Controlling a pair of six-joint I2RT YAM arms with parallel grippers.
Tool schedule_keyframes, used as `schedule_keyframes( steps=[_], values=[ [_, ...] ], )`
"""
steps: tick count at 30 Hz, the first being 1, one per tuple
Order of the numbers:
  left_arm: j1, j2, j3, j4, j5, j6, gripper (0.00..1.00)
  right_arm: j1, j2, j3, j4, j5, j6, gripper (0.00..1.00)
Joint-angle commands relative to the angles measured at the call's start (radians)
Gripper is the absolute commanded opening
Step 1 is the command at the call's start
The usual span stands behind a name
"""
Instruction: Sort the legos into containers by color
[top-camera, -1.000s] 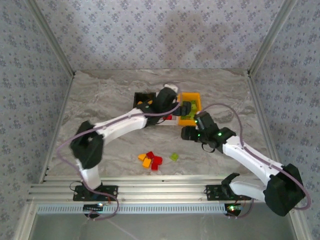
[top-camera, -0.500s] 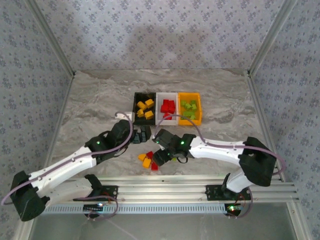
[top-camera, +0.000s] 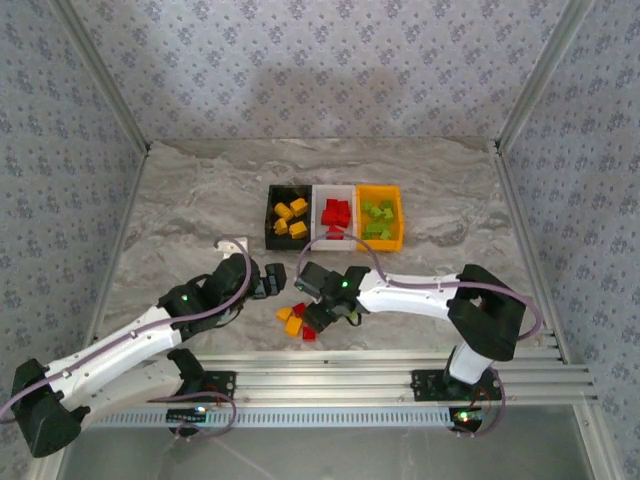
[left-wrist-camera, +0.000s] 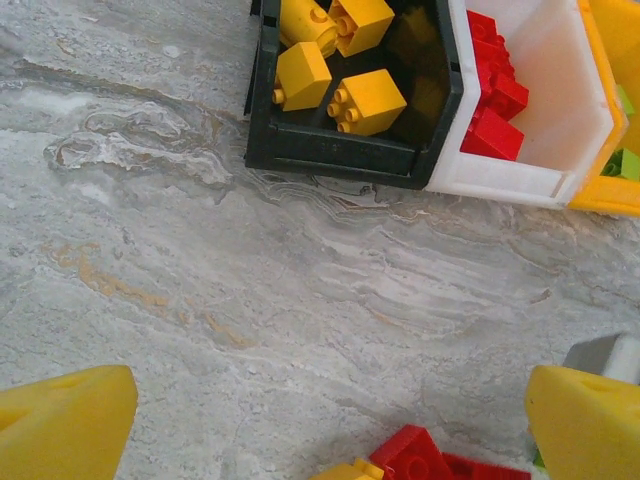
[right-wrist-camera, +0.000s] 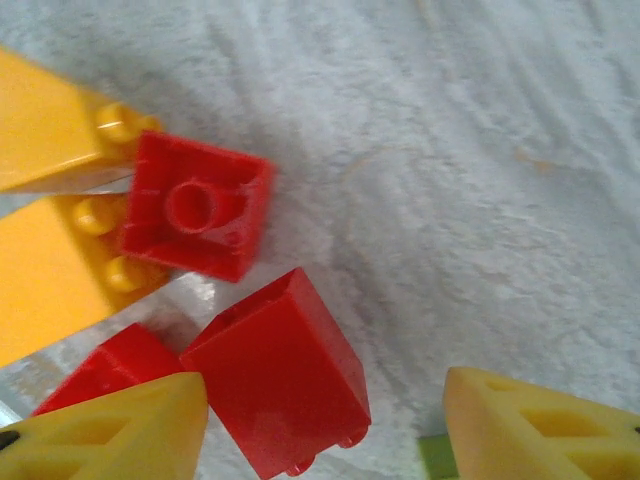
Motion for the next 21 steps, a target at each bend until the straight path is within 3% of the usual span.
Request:
schedule_keyframes(
  steps=[1, 5, 8, 11, 18, 21],
  values=[
    [0.005, -0.005, 0.023, -0.029, -0.029, -0.010, 0.99, -0.043, 0.002, -0.001, -0.082, 0.080, 0.029, 0.62],
    [0.005, -0.007, 0.019, -0.032, -0.040, -0.013, 0.99, -0.086, -0.030, -0.010, -0.062, 0.087, 0.041, 0.61],
    [0.007, -0.011, 0.019, -0.032, -0.043, -0.010, 0.99, -0.078, -0.062, 0.000, -0.011, 0.075, 0.017, 0.74],
    [0.009, -0.015, 0.022, -0.032, -0.044, -0.012, 0.99, -0.078, -0.062, 0.006, 0.025, 0.013, 0.014, 0.78],
    [0.018, -0.023, 0.018, -0.048, -0.043, -0.016, 0.99, -0.103, 0.048, 0.023, 0.030, -0.023, -0.003, 0.76],
    [0.023, -0.034, 0.010, -0.054, -0.045, -0.017, 1.00, -0.105, 0.080, 0.014, 0.030, -0.025, -0.002, 0.70]
  ],
)
